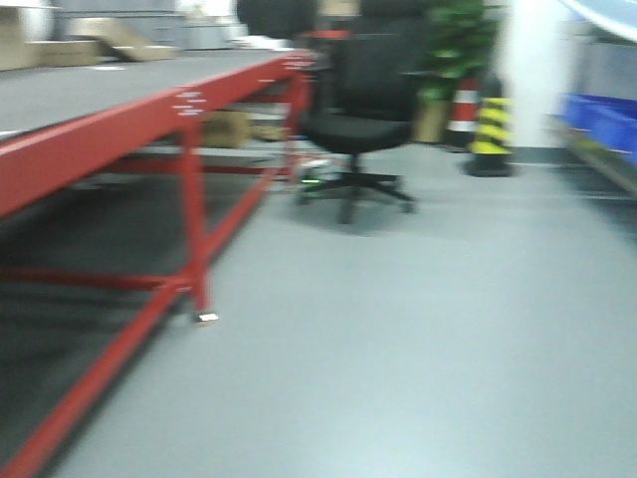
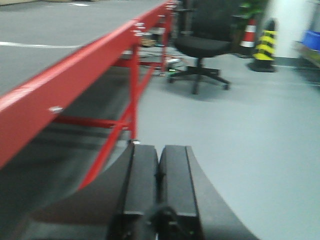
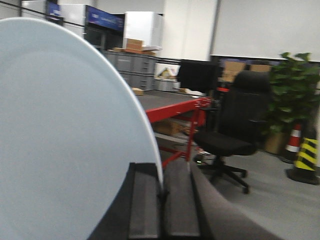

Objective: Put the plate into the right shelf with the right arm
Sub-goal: 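Drive the base to the shelf holding the plate in the right gripper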

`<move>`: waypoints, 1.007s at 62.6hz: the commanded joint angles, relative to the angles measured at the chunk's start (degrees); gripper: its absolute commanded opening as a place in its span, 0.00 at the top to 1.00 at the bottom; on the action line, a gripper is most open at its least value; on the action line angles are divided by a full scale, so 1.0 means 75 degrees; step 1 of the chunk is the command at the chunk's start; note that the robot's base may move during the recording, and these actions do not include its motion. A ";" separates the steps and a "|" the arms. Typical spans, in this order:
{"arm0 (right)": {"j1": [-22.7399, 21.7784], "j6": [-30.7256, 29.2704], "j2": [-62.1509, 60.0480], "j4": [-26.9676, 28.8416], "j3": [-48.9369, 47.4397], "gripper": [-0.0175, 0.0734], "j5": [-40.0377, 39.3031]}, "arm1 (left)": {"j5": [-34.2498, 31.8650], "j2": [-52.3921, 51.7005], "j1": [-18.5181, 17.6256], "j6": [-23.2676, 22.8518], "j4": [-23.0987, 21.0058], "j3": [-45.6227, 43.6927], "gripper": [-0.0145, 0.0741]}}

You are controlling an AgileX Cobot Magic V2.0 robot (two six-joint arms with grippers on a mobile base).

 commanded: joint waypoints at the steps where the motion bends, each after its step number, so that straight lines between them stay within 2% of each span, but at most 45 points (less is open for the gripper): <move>1: -0.0056 -0.0057 0.0083 -0.0055 -0.0225 0.75 -0.0731 | -0.0647 -0.0045 0.0007 -0.0022 -0.0047 0.0076 0.89; 63: -0.0056 -0.0057 0.0077 -0.0055 -0.0225 0.75 -0.0732 | -0.0647 -0.0045 0.0007 -0.0022 -0.0047 0.0076 0.89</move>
